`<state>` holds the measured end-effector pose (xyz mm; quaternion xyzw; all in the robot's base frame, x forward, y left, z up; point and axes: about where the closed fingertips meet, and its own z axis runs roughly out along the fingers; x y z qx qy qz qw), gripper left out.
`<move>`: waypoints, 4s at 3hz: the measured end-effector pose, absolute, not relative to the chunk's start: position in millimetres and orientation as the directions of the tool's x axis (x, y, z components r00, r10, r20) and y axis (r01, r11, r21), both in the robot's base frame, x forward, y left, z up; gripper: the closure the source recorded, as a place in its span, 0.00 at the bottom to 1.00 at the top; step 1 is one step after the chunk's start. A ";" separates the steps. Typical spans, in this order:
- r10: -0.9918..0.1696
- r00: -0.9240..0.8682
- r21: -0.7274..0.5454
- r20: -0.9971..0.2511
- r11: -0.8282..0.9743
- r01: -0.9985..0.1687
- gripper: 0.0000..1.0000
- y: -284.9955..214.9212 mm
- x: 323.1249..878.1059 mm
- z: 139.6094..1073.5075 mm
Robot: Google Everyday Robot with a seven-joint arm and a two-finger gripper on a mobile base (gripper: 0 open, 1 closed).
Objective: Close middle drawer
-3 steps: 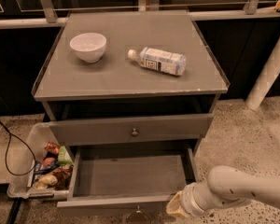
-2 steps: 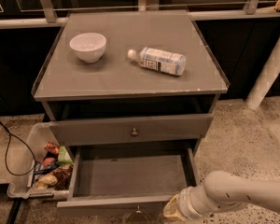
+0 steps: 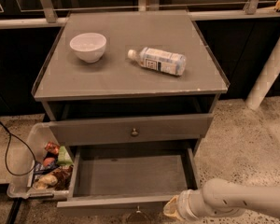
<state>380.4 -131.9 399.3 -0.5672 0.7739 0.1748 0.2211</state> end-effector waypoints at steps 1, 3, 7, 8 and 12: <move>-0.800 -0.259 0.012 -0.541 0.300 -0.954 0.58 -132.3 382.6 399.0; -0.800 -0.259 0.012 -0.541 0.300 -0.954 0.11 -132.2 382.7 399.0; -0.758 -0.201 -0.115 -0.621 0.341 -0.933 0.63 -138.6 479.5 400.4; -0.754 -0.193 -0.133 -0.628 0.348 -0.928 0.86 -141.6 494.2 401.6; -0.762 -0.187 -0.192 -0.620 0.379 -0.905 0.37 -152.3 532.6 416.0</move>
Offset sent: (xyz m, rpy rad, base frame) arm 0.0022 -0.0003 -0.0003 -0.0016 -0.0072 -0.0049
